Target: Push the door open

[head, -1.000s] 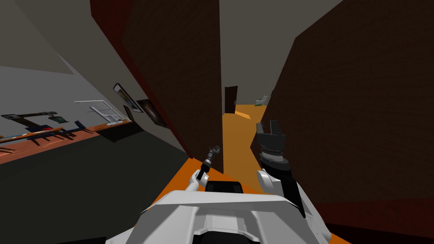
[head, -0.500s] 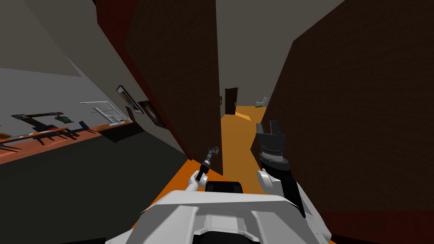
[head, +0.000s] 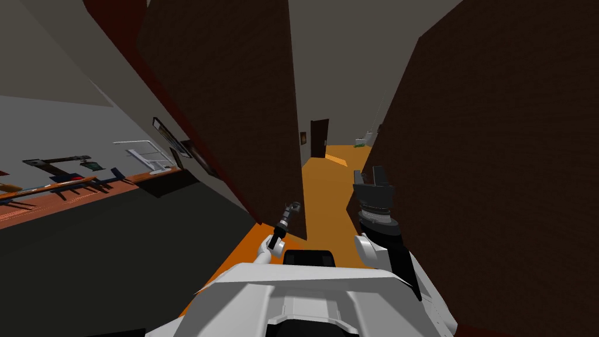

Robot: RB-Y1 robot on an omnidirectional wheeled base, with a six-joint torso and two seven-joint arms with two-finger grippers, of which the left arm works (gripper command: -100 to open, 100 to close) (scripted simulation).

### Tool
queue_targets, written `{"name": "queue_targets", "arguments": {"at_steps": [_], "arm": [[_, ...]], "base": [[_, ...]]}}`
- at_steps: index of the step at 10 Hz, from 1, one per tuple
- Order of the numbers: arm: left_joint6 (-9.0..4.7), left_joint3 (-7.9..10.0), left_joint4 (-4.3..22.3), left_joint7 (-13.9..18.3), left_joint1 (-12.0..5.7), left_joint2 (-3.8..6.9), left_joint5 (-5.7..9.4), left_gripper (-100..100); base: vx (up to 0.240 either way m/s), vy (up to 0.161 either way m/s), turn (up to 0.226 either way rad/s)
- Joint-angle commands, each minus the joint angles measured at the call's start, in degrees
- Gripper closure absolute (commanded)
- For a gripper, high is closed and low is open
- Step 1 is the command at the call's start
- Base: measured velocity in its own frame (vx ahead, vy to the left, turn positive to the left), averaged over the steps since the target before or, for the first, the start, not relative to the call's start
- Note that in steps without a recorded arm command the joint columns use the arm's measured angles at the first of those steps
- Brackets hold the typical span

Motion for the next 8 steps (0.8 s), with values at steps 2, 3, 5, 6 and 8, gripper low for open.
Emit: {"name": "queue_targets", "arguments": {"at_steps": [2,3,5,6,8], "arm": [[-0.64,2.46,1.4,-1.1,-1.2,0.66,1.17,100],[-0.61,2.87,1.5,-1.3,-1.21,0.72,1.37,100],[-0.54,4.1,1.6,-1.8,-1.24,0.89,1.97,100],[-0.49,4.95,1.7,-2.2,-1.26,0.95,2.38,100],[-0.39,6.63,1.8,-2.9,-1.3,0.96,3.21,100]], "base": [[0.159,-0.11,0.073],[0.148,-0.11,0.027],[0.159,-0.142,0.061],[0.149,-0.13,0.054],[0.164,-0.148,0.089]]}}
